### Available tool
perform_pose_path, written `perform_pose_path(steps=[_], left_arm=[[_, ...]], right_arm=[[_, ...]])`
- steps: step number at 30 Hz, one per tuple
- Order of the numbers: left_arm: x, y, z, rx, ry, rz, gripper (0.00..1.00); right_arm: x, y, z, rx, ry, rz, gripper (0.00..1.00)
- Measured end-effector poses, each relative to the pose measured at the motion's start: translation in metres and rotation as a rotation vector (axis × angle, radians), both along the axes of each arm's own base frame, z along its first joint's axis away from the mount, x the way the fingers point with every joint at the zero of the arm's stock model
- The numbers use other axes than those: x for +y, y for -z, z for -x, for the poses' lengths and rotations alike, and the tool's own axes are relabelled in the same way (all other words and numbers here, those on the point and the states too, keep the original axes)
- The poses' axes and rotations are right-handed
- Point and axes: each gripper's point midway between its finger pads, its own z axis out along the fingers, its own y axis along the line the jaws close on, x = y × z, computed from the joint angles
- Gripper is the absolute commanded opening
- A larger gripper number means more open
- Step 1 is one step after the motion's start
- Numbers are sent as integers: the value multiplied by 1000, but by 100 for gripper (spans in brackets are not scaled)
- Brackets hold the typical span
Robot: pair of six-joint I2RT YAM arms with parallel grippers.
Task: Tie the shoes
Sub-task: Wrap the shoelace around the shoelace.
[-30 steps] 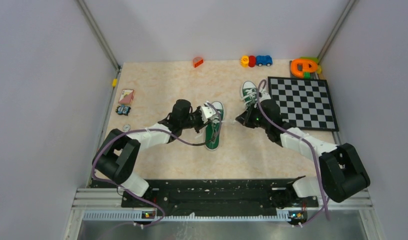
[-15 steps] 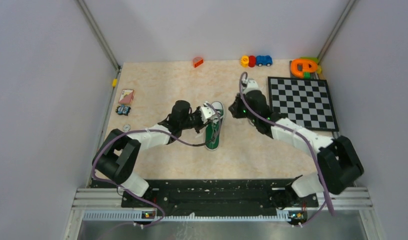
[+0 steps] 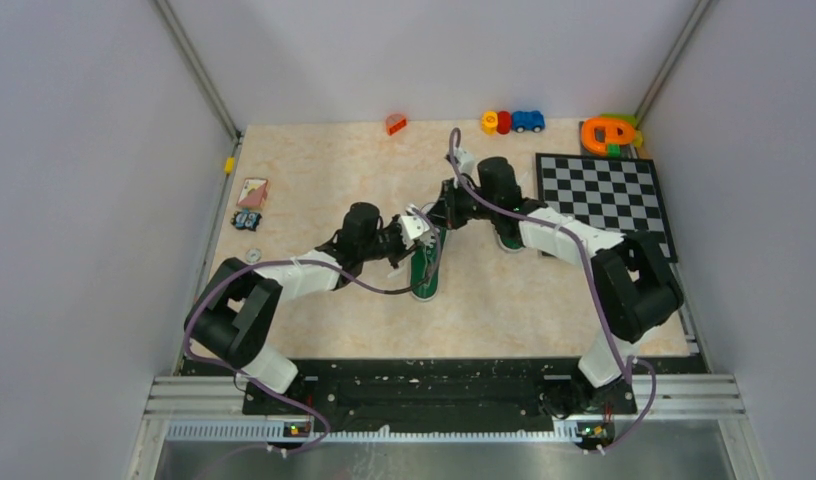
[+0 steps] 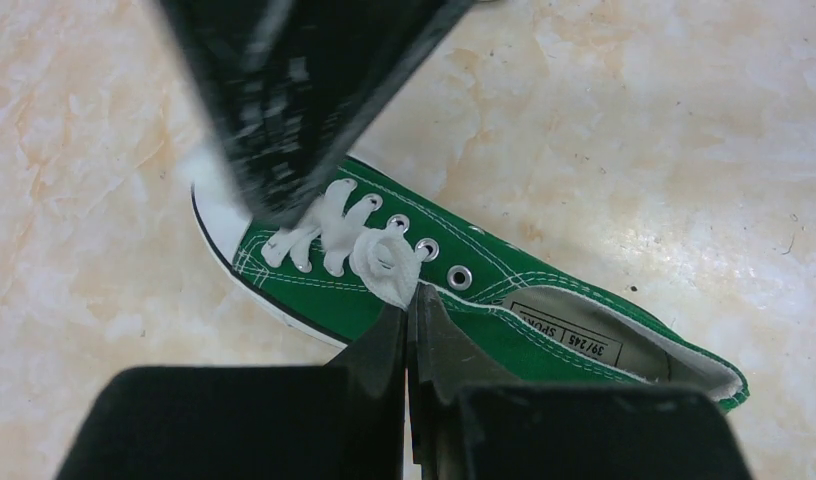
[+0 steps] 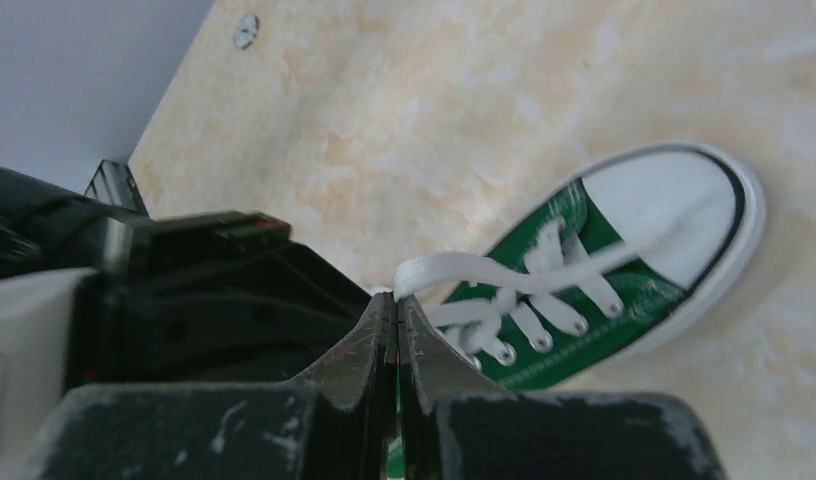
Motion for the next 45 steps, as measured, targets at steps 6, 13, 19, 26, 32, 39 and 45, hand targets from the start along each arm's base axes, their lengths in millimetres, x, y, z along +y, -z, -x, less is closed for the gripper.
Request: perform_pose_path(steps=[6,13,19,26,32,39,45], left_arm=[[-1,-1,1,1,7,5,0],[-1,-1,1,-2,6,3,0],[0,1,1,0,5,-3,0],[3,5,1,-1,7,-26,0],[5,1,-6,-22,1,-68,0],[4,-8,-12,-35,-1,-79,0],[4,-7,-12,-32,-6,-81,0]], right_arm=[[-47,47,2,166,92,24,0],[-69,55,-7,196,202,51,0],[-91,53,-12,177,290,69,0],[-72,33,-4,143,141,-2,0],[-54,0,-7,81,13,-67,19],[-49,5,-10,101,2,-88,33],[-47,23,-12,158,51,-129,59]])
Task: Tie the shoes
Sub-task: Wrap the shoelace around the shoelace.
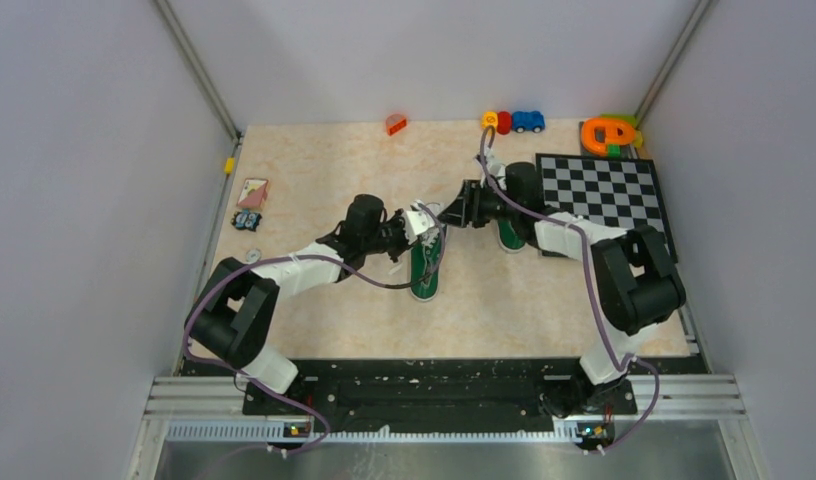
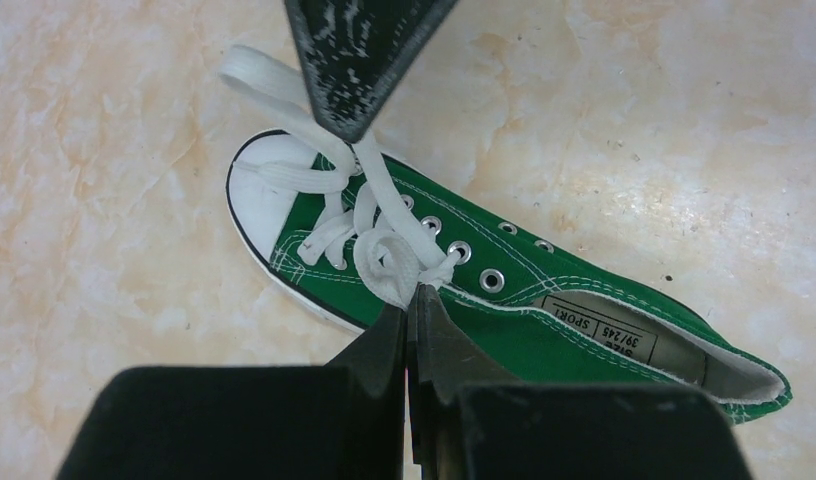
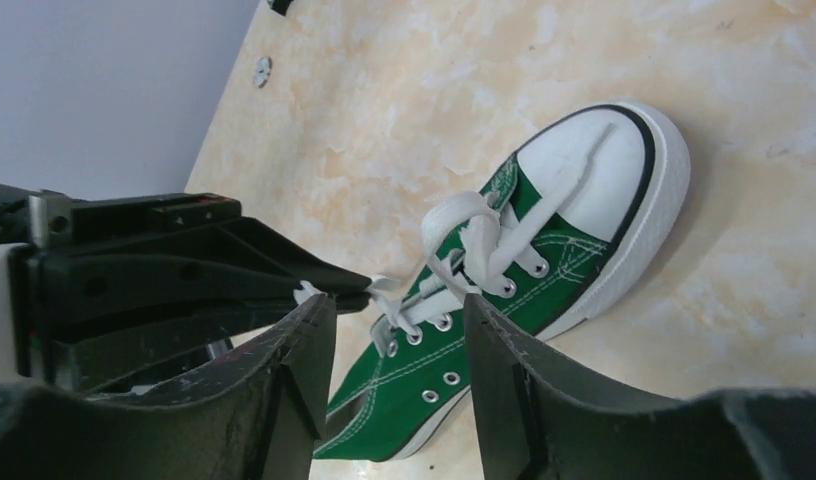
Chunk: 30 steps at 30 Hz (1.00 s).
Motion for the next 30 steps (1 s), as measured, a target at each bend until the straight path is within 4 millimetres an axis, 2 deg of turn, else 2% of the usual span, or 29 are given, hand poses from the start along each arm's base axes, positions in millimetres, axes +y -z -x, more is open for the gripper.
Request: perform_pose_path(steps=[3,7,17,22,28,30], left_arm=[[0,1,0,1,-1,1,0],[1,3,2,7,-1,-2,0],[2,6,3,15,-3,-1,0],[2,6,4,18,-4,0,0],[2,6,4,24,-8,4,0],[1,6,4,24,-10,7,0]], right_arm=[[-4,14,3,23,39,-6,63],[-11,27,9,36,93,-11,63],[-29,26,5,-20,259,-65,71],[-40,27,5,-28,344,-71,69],[-58,35,18,41,462,-97,64],[-61,37,20,85,510,-96,73]])
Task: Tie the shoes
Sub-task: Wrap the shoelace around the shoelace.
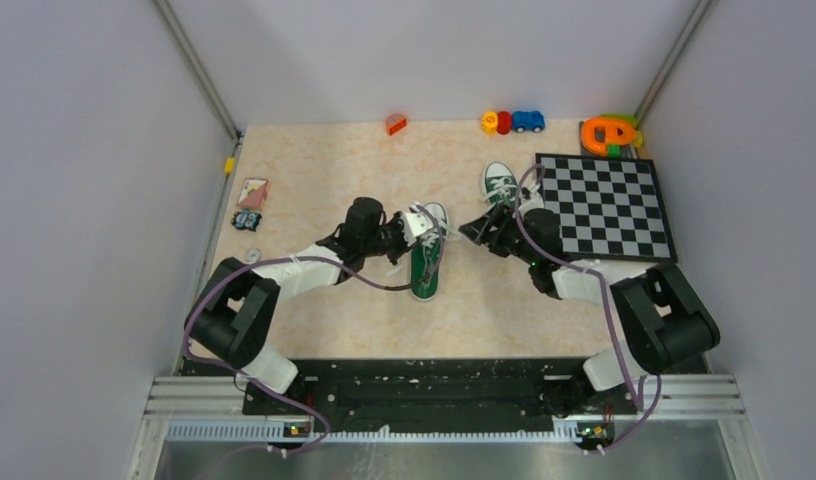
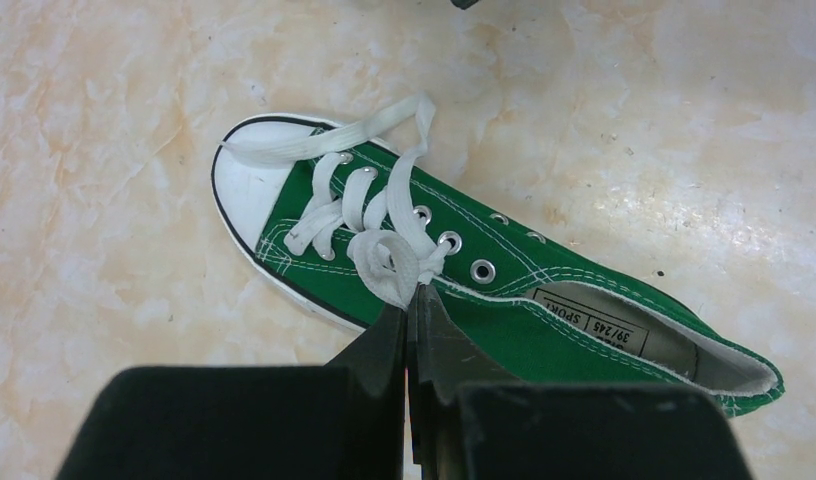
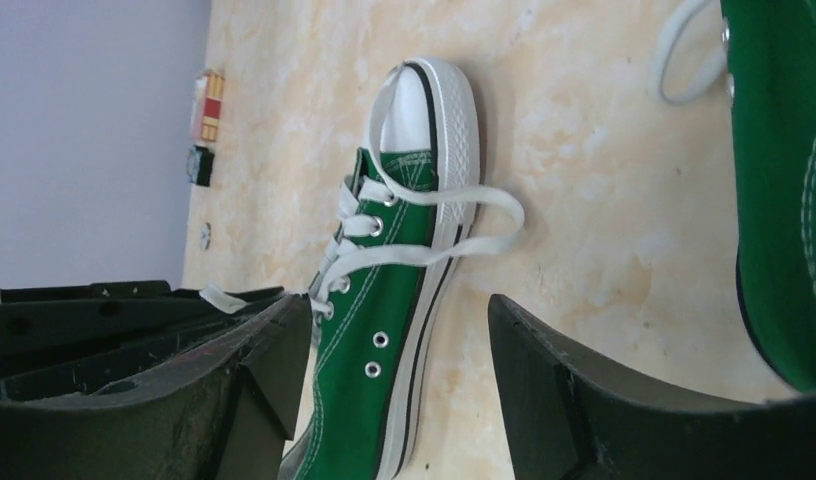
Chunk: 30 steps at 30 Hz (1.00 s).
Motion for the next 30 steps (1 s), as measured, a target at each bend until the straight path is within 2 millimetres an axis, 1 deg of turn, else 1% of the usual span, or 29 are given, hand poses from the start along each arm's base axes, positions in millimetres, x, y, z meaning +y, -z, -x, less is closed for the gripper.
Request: perform_pose_path(steps=[1,2,3,5,6,8,9,10,11,13,16,18,20,25,27,30], left_arm=[[0,0,0,0,-1,1,0],[0,0,0,-2,-1,2,0],[0,1,0,-2,-2,2,0],[1,1,0,-3,-3,2,0],[1,1,0,-5,-5,3,0],[1,2,0,-7,-7,3,0],[1,2,0,-8,-7,3,0],[1,2,0,-8,-8,2,0],[1,2,0,-7,-7,3,0],[1,2,0,-8,-8,3,0],[1,1,0,-11,-8,5,0],[1,0,-1,-13,-9,8,0],[1,0,0,-15,-10,9,0],[1,-1,-1,-20,-11,11,0],[1,-1,-1,-19,-11,11,0],[1,-1,-1,-20,-12,11,0]], right_arm=[[-1,0,1,18,23,3,78],[0,0,3,38,43,18,89],[2,-3,7,49,55,38,97],[10,-17,17,38,55,70,99],[11,-28,20,16,63,79,97],[8,-48,24,-24,87,65,75],[2,-58,24,-52,106,38,69],[-4,-62,23,-63,129,13,66],[-9,-60,21,-54,148,-2,66],[-14,-43,17,16,182,-23,62],[-7,-9,18,153,207,-49,62],[-1,5,20,230,236,-86,62],[5,13,21,290,274,-128,62],[13,19,17,352,355,-216,60],[14,26,11,374,385,-241,59],[18,42,4,411,416,-267,58]])
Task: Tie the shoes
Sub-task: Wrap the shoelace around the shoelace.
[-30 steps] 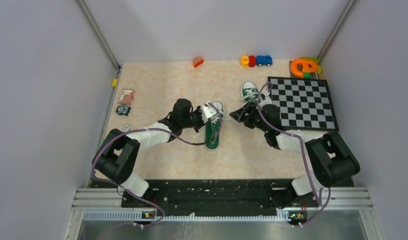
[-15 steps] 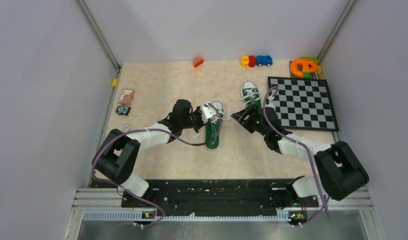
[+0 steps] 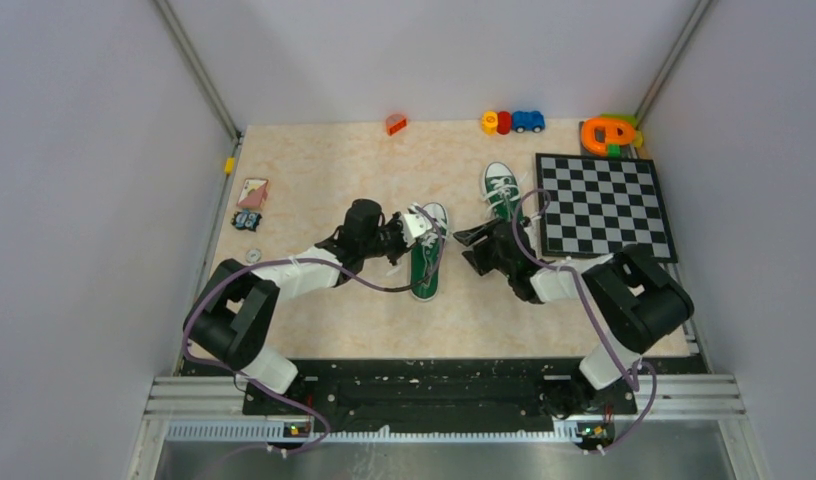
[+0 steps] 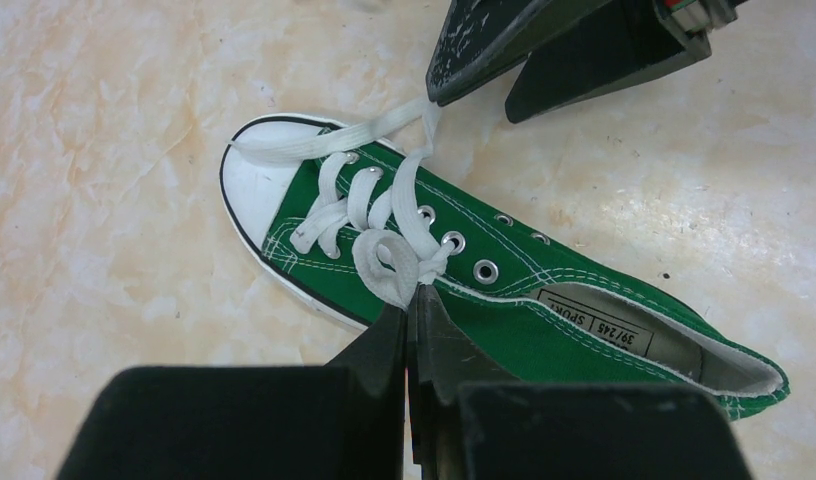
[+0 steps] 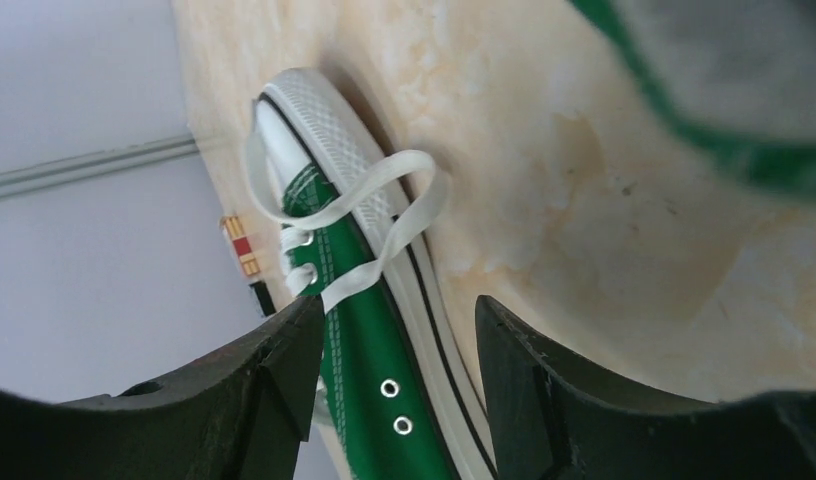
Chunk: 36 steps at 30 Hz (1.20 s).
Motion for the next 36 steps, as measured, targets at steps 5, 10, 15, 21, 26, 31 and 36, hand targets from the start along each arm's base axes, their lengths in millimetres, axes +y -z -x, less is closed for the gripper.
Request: perform_pose_path(steps=[5,10,15,21,26,31,36], left_arm=[[0,0,0,1,0,0,0],[0,0,0,0,0,0,0],[0,0,0,0,0,1,0],[0,0,0,-1,0,1,0],[0,0,0,-1,0,1,0],[0,0,0,-1,0,1,0],[0,0,0,-1,0,1,0]], right_arm=[[4,20,-7,39,26,-19,56],[17,16,-25,28,32,-53,51],[29,14,-30,16,24,-82,41],[33,16,-29,15,22,-85,18],[27,10,-30,-10,22,-35,5],[22,-19,-31,-126,-31,64,0],[35,-46,-28,-284,-236,194,0]])
